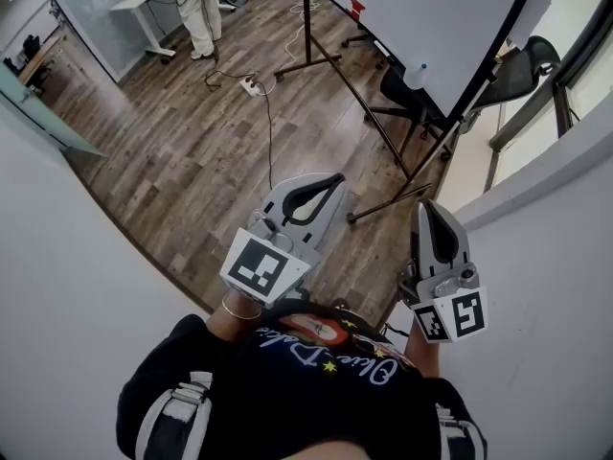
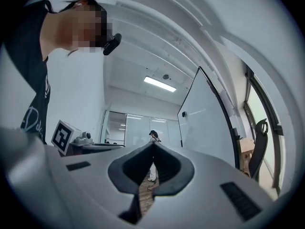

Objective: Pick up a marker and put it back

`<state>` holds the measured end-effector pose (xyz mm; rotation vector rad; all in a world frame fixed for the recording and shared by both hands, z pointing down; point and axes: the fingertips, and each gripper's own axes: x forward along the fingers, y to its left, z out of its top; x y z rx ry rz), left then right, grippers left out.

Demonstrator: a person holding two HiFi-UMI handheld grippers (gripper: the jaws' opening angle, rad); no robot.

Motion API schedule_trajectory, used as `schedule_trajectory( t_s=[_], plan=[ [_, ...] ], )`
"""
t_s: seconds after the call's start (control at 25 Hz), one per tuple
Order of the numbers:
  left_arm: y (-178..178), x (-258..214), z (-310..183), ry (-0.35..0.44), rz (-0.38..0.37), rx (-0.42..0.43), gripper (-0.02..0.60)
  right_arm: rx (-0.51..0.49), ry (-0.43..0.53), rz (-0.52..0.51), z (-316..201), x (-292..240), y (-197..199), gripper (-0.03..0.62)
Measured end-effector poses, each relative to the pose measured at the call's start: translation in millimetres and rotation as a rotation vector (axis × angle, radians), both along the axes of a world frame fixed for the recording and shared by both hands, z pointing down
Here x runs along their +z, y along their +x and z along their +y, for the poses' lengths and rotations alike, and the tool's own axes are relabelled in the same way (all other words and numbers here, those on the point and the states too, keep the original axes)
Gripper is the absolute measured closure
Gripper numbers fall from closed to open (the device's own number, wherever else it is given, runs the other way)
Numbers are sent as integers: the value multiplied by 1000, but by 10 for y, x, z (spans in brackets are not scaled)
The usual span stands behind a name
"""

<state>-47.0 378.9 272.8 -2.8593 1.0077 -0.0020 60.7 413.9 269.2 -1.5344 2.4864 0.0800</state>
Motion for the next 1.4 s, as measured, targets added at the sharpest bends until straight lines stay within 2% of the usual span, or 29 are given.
schedule_trajectory(
  t_s=[0.36, 1.08, 1.4],
  plan=[
    [-338, 20, -311, 3, 9, -33, 578, -23, 3, 33, -334, -2, -309, 594],
    [-928, 82, -807, 6, 34, -27, 578, 9, -2, 69, -797, 52, -821, 594],
    [-928, 182, -929, -25, 39, 6, 578, 55, -36, 83, -824, 129, -787, 594]
  ],
)
